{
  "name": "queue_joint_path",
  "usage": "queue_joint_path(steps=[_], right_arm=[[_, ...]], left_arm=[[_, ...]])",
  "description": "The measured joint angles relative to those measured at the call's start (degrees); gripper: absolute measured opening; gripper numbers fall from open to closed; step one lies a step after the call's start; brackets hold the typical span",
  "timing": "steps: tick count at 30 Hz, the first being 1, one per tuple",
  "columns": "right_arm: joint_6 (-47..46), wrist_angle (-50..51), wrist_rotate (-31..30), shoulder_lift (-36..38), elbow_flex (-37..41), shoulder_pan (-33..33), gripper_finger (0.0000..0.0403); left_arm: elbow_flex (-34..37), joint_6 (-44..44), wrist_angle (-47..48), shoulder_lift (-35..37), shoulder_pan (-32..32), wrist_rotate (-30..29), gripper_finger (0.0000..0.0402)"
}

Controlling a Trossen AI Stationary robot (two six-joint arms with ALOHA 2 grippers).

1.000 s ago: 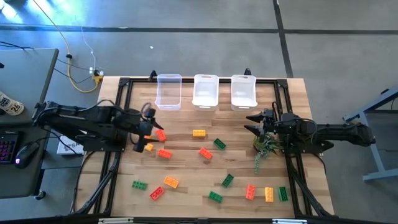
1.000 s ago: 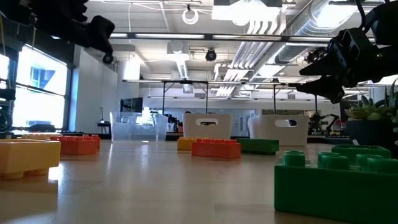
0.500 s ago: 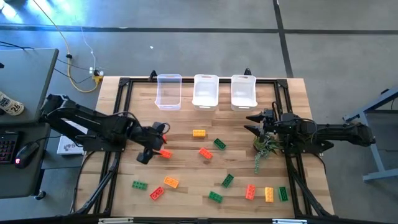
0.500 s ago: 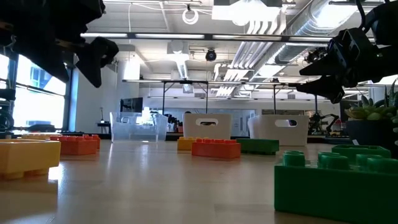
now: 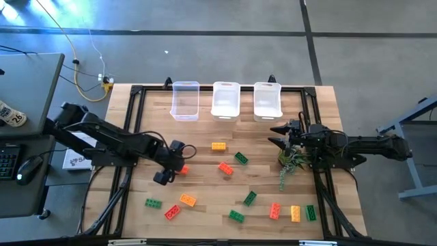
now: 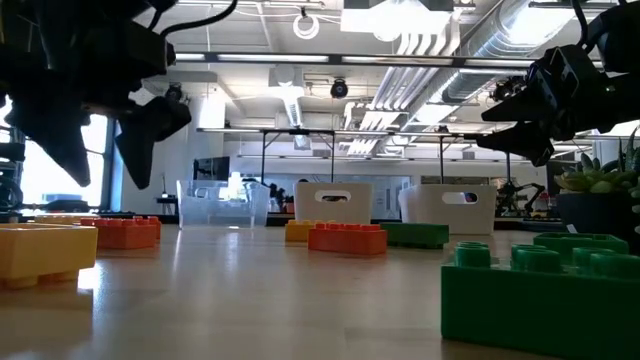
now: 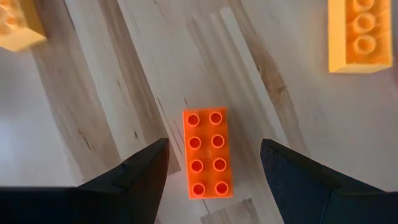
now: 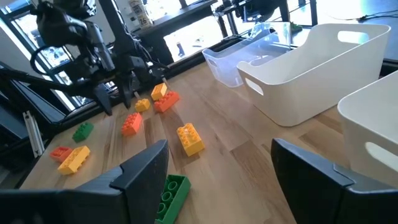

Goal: Sort & place blocks by color
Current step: Put the orange game piece into the transparent bin

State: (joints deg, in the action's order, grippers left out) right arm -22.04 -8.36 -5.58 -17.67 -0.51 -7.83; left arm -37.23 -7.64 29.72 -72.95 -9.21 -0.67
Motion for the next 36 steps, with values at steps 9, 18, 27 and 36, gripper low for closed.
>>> queue_joint_path(steps=[9,18,27,36], right_arm=[[0.00,0.22,-0.02,0.02,0.00,0.01,0.0270],[0.00,0.44,-0.01,0.02,0.00,0.00,0.0270],[0.00,0.45,-0.01,0.01,0.00,0.00,0.0270],[0.00,0.45,-0.01,0.02,0.00,-0.01,0.0270]], left_arm=[[0.00,0.19,-0.23,-5.39,0.00,-0.45,0.0241],[0.00,5.05,-0.38,-10.45,0.02,-3.49,0.0241],[-0.24,5.99,-0.78,-13.16,0.00,-2.50,0.0211],[-0.15,5.99,-0.75,-13.16,0.20,-1.20,0.0111]])
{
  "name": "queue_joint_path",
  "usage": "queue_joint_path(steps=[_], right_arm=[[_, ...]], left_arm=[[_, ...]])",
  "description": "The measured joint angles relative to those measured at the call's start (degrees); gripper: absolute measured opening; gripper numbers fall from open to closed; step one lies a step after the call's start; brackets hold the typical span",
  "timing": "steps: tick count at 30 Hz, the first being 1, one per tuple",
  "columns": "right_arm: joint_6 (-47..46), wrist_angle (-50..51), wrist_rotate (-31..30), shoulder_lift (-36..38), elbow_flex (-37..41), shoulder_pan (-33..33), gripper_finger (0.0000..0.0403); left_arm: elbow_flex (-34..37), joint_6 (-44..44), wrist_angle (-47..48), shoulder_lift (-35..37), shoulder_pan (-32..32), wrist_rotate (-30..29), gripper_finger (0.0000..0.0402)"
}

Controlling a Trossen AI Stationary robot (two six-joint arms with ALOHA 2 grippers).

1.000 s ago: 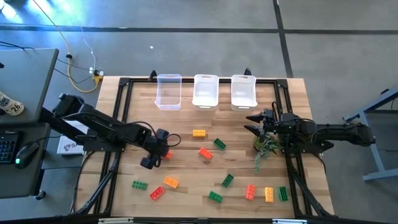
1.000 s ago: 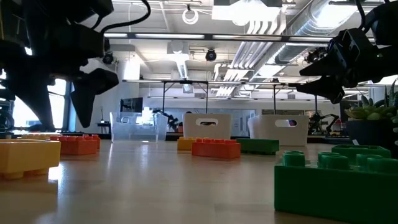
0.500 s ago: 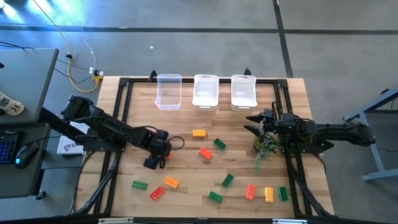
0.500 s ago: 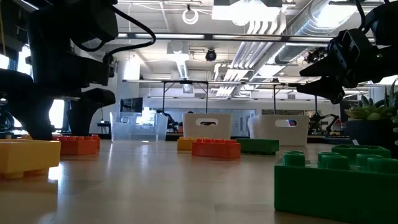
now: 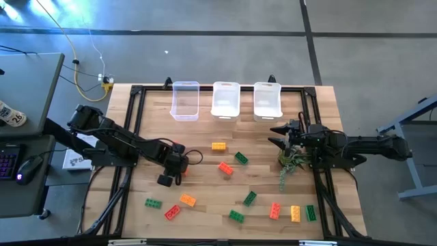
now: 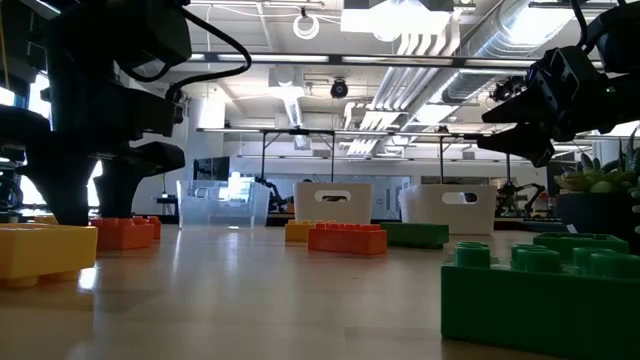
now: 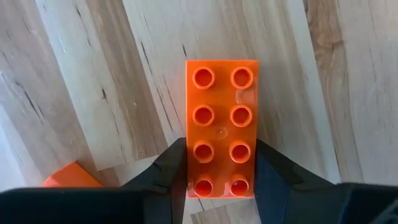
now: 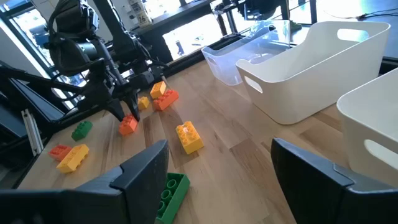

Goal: Sort & place blocks by color
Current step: Put the orange game piece into the transparent bin

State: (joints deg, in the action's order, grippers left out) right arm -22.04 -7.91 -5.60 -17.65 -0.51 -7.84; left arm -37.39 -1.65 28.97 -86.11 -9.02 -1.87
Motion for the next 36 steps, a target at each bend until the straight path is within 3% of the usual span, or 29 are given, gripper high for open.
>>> queue_joint_path(steps=[8,16,28,36], right_arm=[[0.00,0.01,0.00,-0.01,0.00,0.02,0.0270],[0.00,0.16,0.01,0.00,0.00,0.01,0.0270],[0.00,0.43,-0.01,-0.01,0.00,0.02,0.0270],[3.13,0.44,-0.01,0.00,0.00,0.02,0.0270]], left_arm=[[-2.50,2.04,2.14,-0.52,1.63,0.71,0.0111],[-9.56,2.56,2.97,-0.43,6.15,-3.75,0.0111],[-23.14,7.10,14.25,-0.33,20.54,-15.19,0.0111],[-26.43,11.56,16.33,-0.26,33.29,-14.81,0.0111]])
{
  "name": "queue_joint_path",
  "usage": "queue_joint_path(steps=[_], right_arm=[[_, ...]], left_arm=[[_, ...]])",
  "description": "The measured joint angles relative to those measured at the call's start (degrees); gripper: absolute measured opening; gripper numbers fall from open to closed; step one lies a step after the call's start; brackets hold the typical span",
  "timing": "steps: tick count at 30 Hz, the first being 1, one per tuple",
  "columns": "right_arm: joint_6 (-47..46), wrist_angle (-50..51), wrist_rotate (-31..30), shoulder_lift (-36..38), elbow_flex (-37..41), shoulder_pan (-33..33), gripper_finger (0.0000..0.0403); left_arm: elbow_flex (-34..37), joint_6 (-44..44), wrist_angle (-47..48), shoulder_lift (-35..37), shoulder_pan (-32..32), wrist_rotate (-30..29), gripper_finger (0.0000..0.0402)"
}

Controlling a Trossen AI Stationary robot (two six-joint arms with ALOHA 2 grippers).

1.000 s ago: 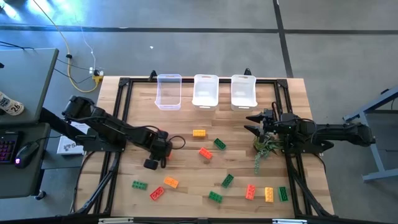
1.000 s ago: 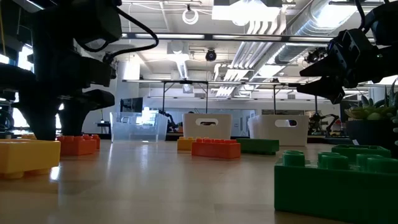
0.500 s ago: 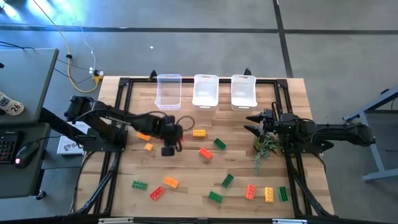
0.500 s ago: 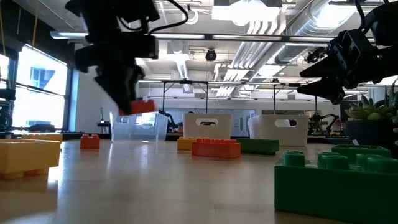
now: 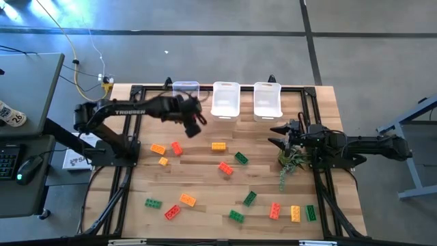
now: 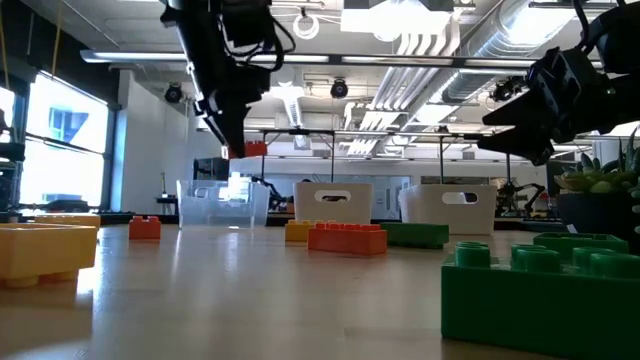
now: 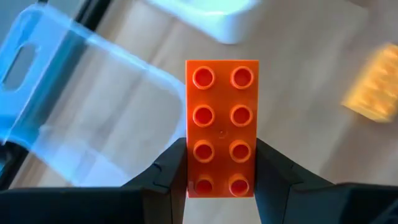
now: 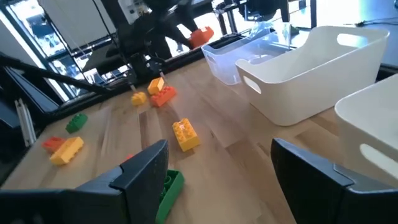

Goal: Sort & place blocks by color
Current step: Put the orange game piece into the transparent bin

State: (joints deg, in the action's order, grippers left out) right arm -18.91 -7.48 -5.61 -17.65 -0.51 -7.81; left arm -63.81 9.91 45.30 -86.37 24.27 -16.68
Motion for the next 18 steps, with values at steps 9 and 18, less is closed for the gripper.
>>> queue_joint_path(steps=[9,18], right_arm=[[1.28,-0.01,0.00,0.00,0.00,0.00,0.0270],[-2.59,-0.04,0.01,-0.01,0.00,0.00,0.0270]], left_arm=[[0.00,0.46,-0.70,-0.37,12.50,4.90,0.0112],[-0.04,2.07,-5.69,-2.01,22.47,12.34,0.0113]])
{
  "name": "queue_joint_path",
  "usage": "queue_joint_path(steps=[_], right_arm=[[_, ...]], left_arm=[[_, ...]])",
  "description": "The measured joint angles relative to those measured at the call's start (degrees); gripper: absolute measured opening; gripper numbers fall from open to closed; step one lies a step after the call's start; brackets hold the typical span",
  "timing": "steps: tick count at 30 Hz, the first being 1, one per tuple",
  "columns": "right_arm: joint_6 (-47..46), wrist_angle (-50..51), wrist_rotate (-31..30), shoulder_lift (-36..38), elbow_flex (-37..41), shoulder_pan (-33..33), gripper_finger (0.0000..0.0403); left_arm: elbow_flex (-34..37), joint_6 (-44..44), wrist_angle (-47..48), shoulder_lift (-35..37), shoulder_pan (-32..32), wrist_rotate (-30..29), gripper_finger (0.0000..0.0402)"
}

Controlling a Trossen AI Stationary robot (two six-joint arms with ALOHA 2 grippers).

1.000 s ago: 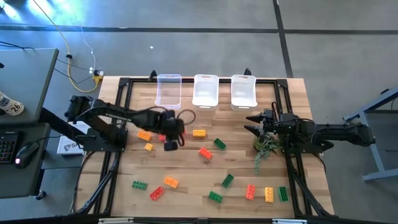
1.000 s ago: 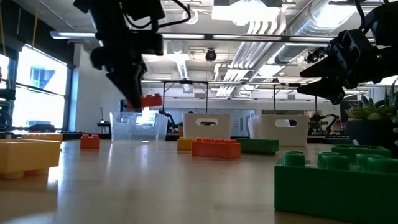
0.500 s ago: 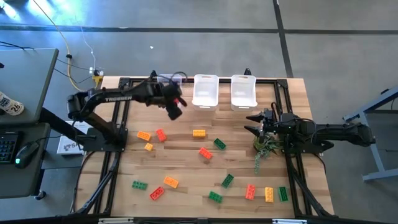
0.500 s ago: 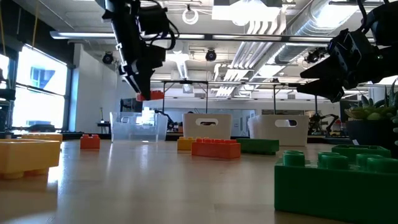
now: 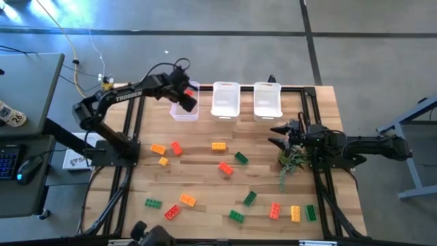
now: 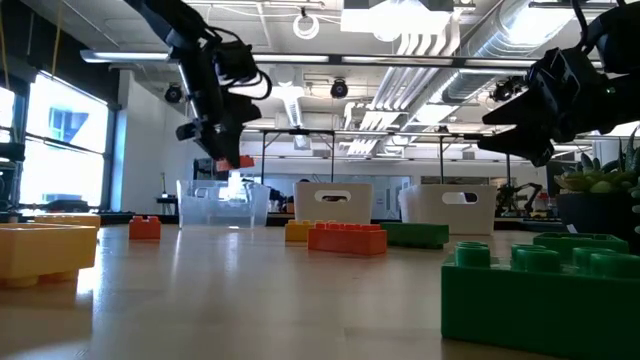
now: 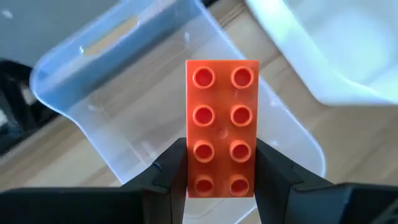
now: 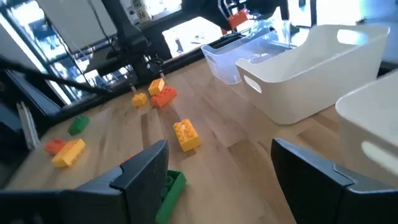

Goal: Sort & place blocks by color
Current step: Put the orange game piece into the transparent bin, then put the green game piece into the right white bin

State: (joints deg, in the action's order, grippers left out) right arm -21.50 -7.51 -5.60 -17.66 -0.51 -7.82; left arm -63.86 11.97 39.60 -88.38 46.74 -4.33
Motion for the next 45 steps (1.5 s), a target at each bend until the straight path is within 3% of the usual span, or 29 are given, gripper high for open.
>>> queue_joint_path(steps=[9,20,29,36,45], right_arm=[[-28.30,-0.43,-0.05,0.01,0.00,0.00,0.0270],[-39.75,-0.56,-3.24,0.01,0.00,-0.01,0.0270],[-41.44,-0.89,-5.58,0.01,-0.07,0.00,0.0270],[-41.51,-1.43,-7.96,0.01,-0.11,-0.02,0.0270],[-38.14,-11.73,-8.18,0.01,-0.14,0.00,0.0270]], left_arm=[[0.02,0.06,-0.80,-6.30,3.06,2.42,0.0121],[0.02,-0.12,-3.52,-10.08,3.28,2.05,0.0165],[0.02,-2.54,-3.54,-10.10,3.28,2.01,0.0193],[0.02,-2.56,-1.36,-8.00,3.75,2.22,0.0191],[0.00,-2.56,-0.56,-1.34,4.37,2.42,0.0193]])
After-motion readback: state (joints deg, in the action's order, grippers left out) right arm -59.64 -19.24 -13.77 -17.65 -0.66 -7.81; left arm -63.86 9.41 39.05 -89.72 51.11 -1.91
